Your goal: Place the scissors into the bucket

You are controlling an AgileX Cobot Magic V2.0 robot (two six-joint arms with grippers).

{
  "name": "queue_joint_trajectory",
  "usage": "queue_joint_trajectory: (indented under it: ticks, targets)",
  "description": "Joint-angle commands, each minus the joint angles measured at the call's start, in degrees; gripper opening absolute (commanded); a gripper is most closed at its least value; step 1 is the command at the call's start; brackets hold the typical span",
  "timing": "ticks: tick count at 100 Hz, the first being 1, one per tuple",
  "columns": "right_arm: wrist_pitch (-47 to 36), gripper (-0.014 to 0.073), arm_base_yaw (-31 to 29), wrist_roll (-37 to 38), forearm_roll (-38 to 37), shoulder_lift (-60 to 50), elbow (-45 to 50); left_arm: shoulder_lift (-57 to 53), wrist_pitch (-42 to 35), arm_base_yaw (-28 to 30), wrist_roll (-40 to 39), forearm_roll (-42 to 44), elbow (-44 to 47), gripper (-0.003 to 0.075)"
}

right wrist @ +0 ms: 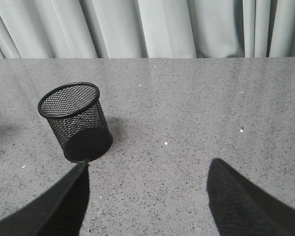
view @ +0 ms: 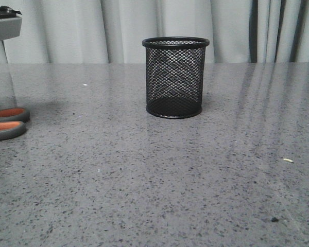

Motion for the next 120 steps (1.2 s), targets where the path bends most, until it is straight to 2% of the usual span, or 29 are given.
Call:
queue_joint_trajectory:
  ticks: [1,15,22,29,41,50,68,78,83,97,102,109,120]
  targets:
    - [-4.4,0.0446,0.2,-0.4,-0.4,1.0,-2.0,-2.1,0.0,0.0,0.1,-1.5,0.1,0.0390]
    - [-4.4,0.0446,0.2,-0.4,-0.4,1.0,-2.0,-2.1,0.7,0.0,0.0,-1.9,2.8,0.0387]
    - [-4.3,0.0446,0.2,-0.4,-0.4,1.0,-2.0,-2.1,1.9,0.0,-0.2,-2.9,3.3,0.0360]
    - [-4.2,0.0446,0.2,-0.4,-0.4,1.0,-2.0,-2.3,3.0,-0.2,-1.0,-4.4,3.3,0.0289]
    - [-3.7,0.0446,0.2,-0.4,-0.4,1.0,-2.0,-4.2,3.0,-0.7,-5.6,-6.5,3.3,0.0098]
    - [-3.6,0.0446,0.2,-0.4,0.2,1.0,-2.0,-5.9,3.0,-0.8,-7.1,-7.8,3.4,-0.0008]
    - [-4.0,0.0446,0.2,-0.4,4.3,1.0,-2.0,-12.0,-0.4,-2.6,-8.3,-10.4,3.4,-0.0019]
    - [-4.8,0.0446,0.2,-3.2,12.6,1.0,-2.0,-16.8,-5.2,-5.3,-9.7,-10.4,3.3,-0.0019]
    - [-5.2,0.0446,0.2,-7.3,21.7,1.0,-2.3,-19.8,-7.1,-7.4,-9.7,-10.8,3.3,-0.0019]
    - [-1.2,0.0446,0.2,-29.8,50.1,3.3,-4.0,-26.4,-10.7,-13.7,-9.7,-10.9,3.3,-0.0019]
    - [2.1,0.0446,0.2,-36.3,57.3,5.2,-5.1,-28.2,-11.8,-15.9,-9.7,-10.9,3.3,-0.0019]
    - [6.3,0.0446,0.2,-39.9,62.3,8.7,-7.1,-30.1,-13.2,-19.0,-9.7,-10.9,3.3,-0.0019]
    - [13.1,0.0448,0.2,-40.1,62.5,14.8,-10.9,-31.8,-15.5,-23.4,-9.7,-10.9,3.3,-0.0019]
